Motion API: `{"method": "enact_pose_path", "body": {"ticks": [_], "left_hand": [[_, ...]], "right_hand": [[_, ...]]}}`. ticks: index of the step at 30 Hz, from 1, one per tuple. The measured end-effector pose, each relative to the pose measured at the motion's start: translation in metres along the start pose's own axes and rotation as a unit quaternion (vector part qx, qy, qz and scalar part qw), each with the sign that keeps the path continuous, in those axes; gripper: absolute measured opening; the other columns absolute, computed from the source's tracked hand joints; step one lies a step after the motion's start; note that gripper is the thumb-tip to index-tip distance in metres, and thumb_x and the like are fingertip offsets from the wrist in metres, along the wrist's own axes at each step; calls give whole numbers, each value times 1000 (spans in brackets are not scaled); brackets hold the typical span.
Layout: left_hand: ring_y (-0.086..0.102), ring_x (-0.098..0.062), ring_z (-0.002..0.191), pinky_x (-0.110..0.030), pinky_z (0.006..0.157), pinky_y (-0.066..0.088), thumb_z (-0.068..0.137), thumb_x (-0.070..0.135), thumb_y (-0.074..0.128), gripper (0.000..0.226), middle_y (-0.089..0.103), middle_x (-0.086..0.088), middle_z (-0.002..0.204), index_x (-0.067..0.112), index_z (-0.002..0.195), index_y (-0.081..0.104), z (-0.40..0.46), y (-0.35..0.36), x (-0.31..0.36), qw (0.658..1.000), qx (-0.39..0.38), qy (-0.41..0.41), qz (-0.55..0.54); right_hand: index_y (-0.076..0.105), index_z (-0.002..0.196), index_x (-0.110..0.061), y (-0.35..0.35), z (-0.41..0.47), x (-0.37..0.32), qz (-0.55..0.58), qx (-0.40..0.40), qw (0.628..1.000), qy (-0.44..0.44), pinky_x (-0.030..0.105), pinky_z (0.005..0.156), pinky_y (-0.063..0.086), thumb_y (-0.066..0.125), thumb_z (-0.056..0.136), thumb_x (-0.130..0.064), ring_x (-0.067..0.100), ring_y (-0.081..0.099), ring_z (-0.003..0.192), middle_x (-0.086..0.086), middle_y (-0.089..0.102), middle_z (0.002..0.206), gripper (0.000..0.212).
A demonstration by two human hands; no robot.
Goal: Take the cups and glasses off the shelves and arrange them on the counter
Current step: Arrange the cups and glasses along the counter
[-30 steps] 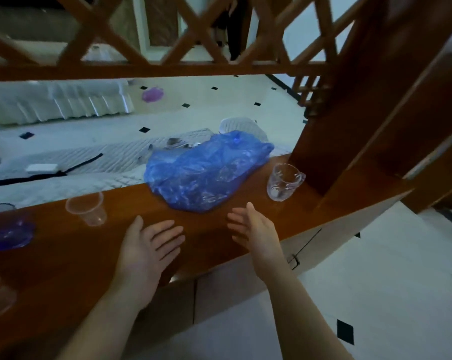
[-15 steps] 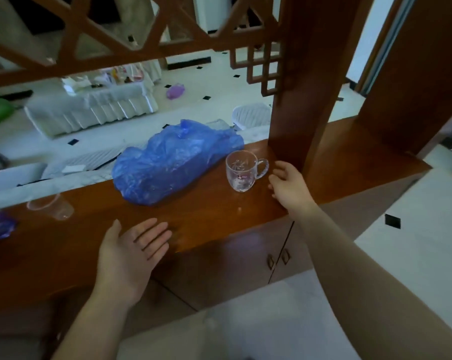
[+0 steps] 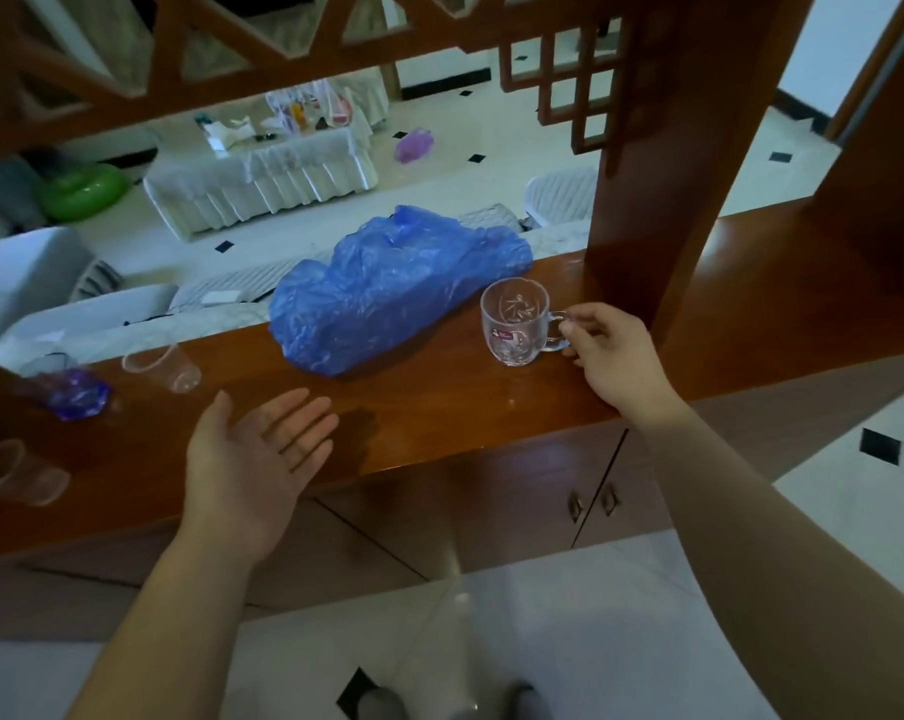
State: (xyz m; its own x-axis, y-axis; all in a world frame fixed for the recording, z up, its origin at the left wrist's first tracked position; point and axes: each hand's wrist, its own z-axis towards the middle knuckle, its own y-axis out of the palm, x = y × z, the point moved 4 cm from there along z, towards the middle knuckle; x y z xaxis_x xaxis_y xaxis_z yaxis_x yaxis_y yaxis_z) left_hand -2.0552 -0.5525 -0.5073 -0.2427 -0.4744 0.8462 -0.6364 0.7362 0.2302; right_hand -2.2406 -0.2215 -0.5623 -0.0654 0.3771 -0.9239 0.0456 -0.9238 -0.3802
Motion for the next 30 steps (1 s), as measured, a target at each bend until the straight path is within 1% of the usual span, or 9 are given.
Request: {"method": "enact_pose_path", "body": {"ticks": [5, 9, 10, 13, 16, 23, 26, 28, 30], "left_hand": [[67, -33, 123, -48, 110, 45, 103, 62, 33, 66, 78, -14, 119, 11, 128, 66, -5, 3, 13, 1000, 9, 17, 7], [69, -31, 120, -47, 107, 47, 103, 65, 28, 70, 78, -12, 120, 12, 130, 65, -11, -1, 23, 999, 12, 33, 8], [69, -31, 120, -47, 106, 48, 103, 64, 29, 69, 78, -12, 120, 12, 131, 65, -13, -3, 25, 999, 13, 36, 9], [70, -29, 119, -45, 104, 49, 103, 61, 32, 65, 78, -11, 121, 12, 133, 64, -20, -13, 34, 999, 17, 49, 10], [70, -29, 118, -44, 103, 50, 102, 61, 32, 67, 77, -12, 122, 12, 133, 64, -26, -30, 43, 998, 19, 63, 4], [71, -28, 117, -45, 104, 49, 104, 63, 25, 70, 78, -10, 120, 13, 129, 67, -42, -110, 73, 994, 24, 100, -23], [71, -28, 118, -46, 108, 47, 104, 62, 25, 70, 78, -10, 121, 12, 129, 67, -51, -164, 90, 993, 26, 112, -31], [71, -28, 119, -47, 110, 46, 104, 62, 25, 69, 77, -11, 122, 12, 129, 66, -56, -204, 102, 991, 30, 121, -40], [71, -29, 119, -47, 110, 46, 104, 62, 25, 69, 77, -11, 123, 13, 129, 67, -61, -243, 112, 990, 37, 127, -49]], "right_hand": [[70, 107, -28, 6, -11, -7, -28, 11, 998, -51, 47, 84, 63, 66, 101, -19, 12, 74, 82, -11, 71, 90, 12], [74, 107, -17, 13, -28, -14, -41, 24, 996, -79, 54, 78, 62, 63, 102, -16, 19, 75, 79, 0, 74, 89, 12], [74, 107, -18, 15, -33, -18, -42, 24, 995, -85, 55, 76, 62, 63, 102, -16, 20, 75, 78, -1, 74, 88, 12], [68, 106, -30, 25, -51, -30, -32, 22, 994, -98, 51, 77, 63, 64, 102, -17, 10, 74, 78, -14, 72, 86, 14], [70, 110, -27, 39, -68, -42, -23, 16, 995, -91, 46, 80, 64, 65, 101, -19, 6, 74, 77, -12, 74, 88, 13], [67, 101, -24, 101, -122, -88, -13, -11, 994, -112, 31, 72, 60, 64, 101, -13, 4, 72, 70, -11, 73, 87, 11], [69, 97, -22, 142, -147, -110, -22, -28, 993, -110, 24, 68, 55, 65, 100, -12, 6, 71, 66, -10, 72, 81, 11], [69, 93, -24, 172, -164, -124, -25, -45, 993, -108, 23, 66, 54, 65, 100, -12, 10, 70, 65, -6, 72, 76, 14], [69, 91, -23, 204, -178, -136, -31, -60, 992, -109, 21, 65, 53, 65, 100, -13, 7, 68, 63, -4, 71, 71, 14]]}}
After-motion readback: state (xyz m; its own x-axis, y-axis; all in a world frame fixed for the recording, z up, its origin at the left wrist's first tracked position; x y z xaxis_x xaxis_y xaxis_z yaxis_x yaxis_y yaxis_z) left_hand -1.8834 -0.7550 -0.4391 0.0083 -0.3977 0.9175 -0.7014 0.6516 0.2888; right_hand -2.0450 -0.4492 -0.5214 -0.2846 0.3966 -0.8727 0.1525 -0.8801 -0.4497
